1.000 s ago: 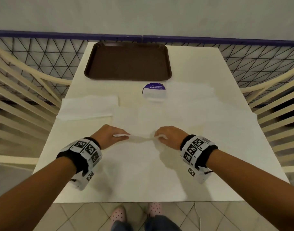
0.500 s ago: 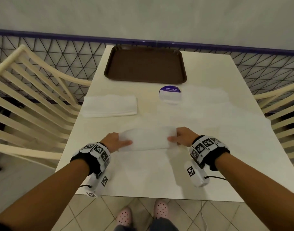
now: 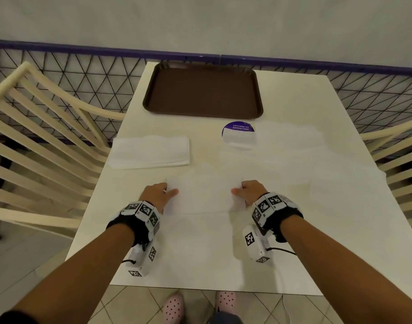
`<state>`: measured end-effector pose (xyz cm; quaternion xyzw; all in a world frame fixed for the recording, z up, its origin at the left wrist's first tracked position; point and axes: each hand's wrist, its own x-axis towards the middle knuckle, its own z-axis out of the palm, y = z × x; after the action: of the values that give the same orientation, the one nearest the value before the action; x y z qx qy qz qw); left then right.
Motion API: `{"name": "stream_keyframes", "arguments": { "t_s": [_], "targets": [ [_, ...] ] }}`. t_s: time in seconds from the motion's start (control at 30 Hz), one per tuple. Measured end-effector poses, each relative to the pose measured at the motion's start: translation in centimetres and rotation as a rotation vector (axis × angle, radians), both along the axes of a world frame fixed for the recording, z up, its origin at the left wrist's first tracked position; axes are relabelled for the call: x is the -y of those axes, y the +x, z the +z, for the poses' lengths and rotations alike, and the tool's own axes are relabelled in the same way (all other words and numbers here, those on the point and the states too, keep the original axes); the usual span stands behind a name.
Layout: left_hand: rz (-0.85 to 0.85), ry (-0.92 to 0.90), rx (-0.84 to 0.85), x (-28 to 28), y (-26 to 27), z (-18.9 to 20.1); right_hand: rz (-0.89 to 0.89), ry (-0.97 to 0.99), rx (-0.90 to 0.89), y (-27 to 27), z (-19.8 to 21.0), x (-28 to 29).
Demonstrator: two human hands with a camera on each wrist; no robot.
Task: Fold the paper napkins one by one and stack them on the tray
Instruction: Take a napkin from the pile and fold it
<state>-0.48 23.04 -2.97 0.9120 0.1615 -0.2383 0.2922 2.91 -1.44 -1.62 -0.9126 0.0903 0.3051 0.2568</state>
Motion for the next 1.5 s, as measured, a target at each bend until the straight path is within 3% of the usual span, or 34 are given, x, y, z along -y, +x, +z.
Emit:
{"name": "stream_keyframes", "arguments": {
  "t_s": [0.2, 0.77, 0.87, 1.0, 1.07, 1.17, 1.23, 1.3, 1.37, 1.5],
  "targets": [
    [0.021, 0.112, 0.016, 0.7, 0.4, -0.2, -0.007, 0.013, 0.039, 0.3, -0.4, -0.1],
    [0.067, 0.115, 0.001, 1.2, 0.6, -0.3, -0.02, -0.063, 0.089, 1.0, -1.8, -0.8],
    [0.043, 0.187, 0.031, 1.7, 0.6, -0.2, -0.022, -0.067, 0.095, 1.0, -1.8, -0.9],
    [-0.142, 0.348, 0.281, 3.0, 0.0, 0.0, -0.019, -0.075, 0.086, 0.8, -1.5, -1.0],
    [-0.383, 0.494, 0.378, 3.8, 0.0, 1.1, -0.028, -0.07, 0.08, 0.6, -1.3, -1.1],
    [-0.565, 0.63, 0.311, 4.7, 0.1, 1.1, -0.044, -0.071, 0.077, 0.5, -1.1, -1.2],
    [-0.566, 0.585, 0.344, 5.0, -0.3, 2.0, -0.053, -0.064, 0.075, 0.5, -0.9, -1.2],
    [-0.485, 0.461, 0.251, 5.3, -0.8, 1.9, -0.05, -0.066, 0.079, 0.4, -0.9, -1.3],
    [-0.442, 0.462, 0.152, 5.7, -1.3, 0.9, -0.047, -0.067, 0.077, 0.4, -0.7, -1.2],
    [-0.421, 0.476, 0.185, 6.0, -1.9, 0.8, -0.036, -0.03, 0.107, -0.2, 0.2, -1.5]
  ]
}}
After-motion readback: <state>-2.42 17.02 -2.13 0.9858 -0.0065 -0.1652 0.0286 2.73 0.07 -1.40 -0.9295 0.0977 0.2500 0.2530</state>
